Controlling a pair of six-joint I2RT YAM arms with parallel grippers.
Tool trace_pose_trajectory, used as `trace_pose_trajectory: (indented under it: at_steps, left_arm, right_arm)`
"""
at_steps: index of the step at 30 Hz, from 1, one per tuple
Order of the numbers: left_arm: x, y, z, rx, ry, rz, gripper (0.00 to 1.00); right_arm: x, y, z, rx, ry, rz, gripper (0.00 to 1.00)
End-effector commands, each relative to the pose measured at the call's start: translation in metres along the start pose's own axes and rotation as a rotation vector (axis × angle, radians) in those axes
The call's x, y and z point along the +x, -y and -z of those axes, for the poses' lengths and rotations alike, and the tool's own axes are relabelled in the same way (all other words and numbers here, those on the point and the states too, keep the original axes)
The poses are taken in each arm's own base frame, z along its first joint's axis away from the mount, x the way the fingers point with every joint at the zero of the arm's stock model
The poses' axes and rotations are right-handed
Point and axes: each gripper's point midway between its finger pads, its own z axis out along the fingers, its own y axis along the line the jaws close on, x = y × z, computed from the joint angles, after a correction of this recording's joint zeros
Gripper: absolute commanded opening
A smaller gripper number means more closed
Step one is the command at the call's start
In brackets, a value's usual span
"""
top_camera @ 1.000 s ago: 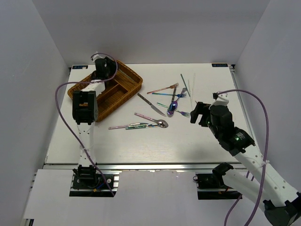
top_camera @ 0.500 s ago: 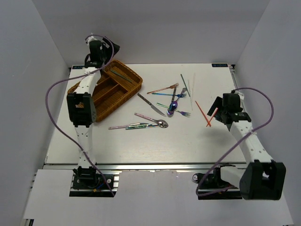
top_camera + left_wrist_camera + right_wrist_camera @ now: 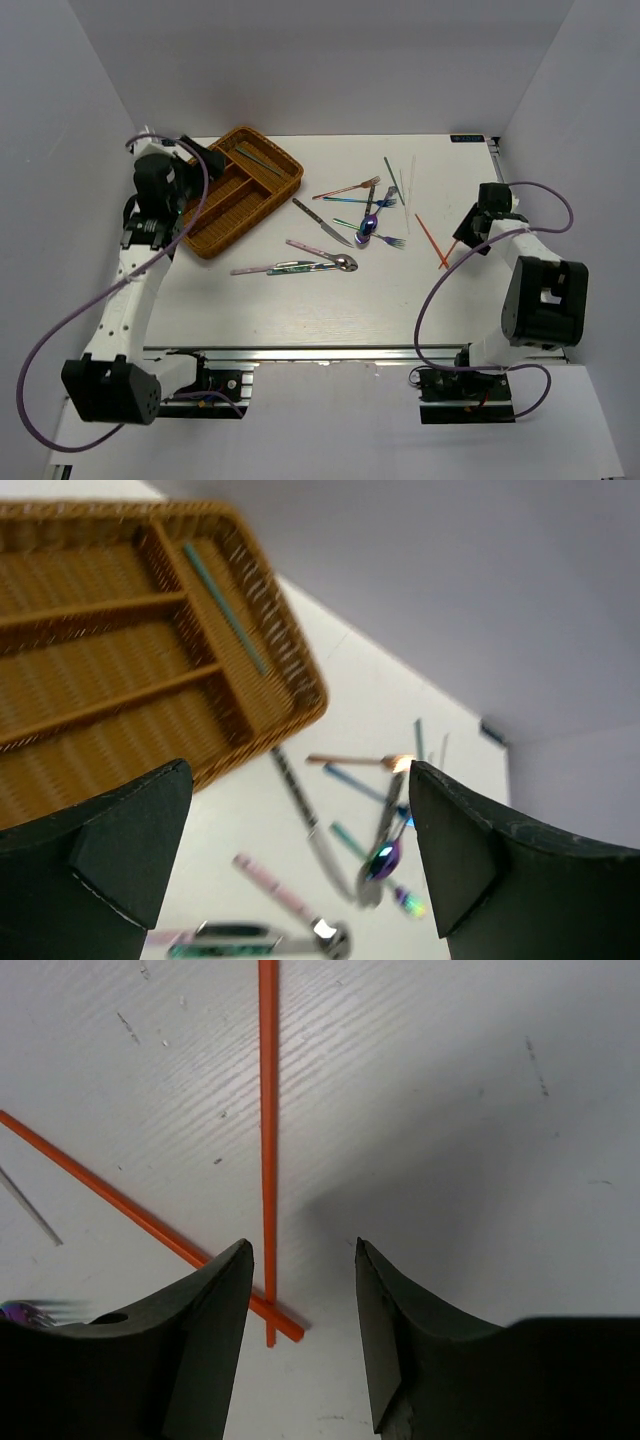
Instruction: Sort the eating utensils into containers
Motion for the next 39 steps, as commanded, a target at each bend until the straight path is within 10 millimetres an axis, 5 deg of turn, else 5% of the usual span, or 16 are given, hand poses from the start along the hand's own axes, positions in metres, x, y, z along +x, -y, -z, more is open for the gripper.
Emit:
trace_pose_trajectory:
  at_steps: [1,8,10,17,22,32,39]
  left_arm:
    - [0.052,-0.032,0.019,-0.039,-0.153,-0.093,0.98]
    - [0.077,-0.079,0.048,-0.148,-0.208,-0.261,0.98]
    - [0.085,-0.080,0.048,-0.129,-0.222,-0.249,0.98]
    - [0.097,-0.078,0.042,-0.098,-0.269,-0.247,0.98]
    - [0.104,-0.084,0.042,-0.103,-0.284,-0.249,0.98]
    - [0.106,-0.086,0.047,-0.104,-0.285,-0.257,0.98]
    - [0.106,-0.082,0.044,-0.093,-0.289,-0.246,0.98]
  right_arm:
    - [-0.025,-0.023,-0.008,-0.085,0.046,-0.019,0.51]
    - [-0.017,-0.022,-0.047,-0.017,-0.038,-0.026,0.39]
    - [-0.012,-0.014,-0.049,0.029,-0.044,-0.039,0.32]
    - [-0.001,-0.014,-0.063,0.020,-0.069,-0.027,0.29]
    - [0.011,-0.006,-0.073,0.063,-0.110,-0.029,0.11]
    - [-0.009,0.000,-0.050,0.066,-0.035,-0.087,0.00]
    - [-0.038,-0.008,0.000,0.021,0.118,-0.035,0.00]
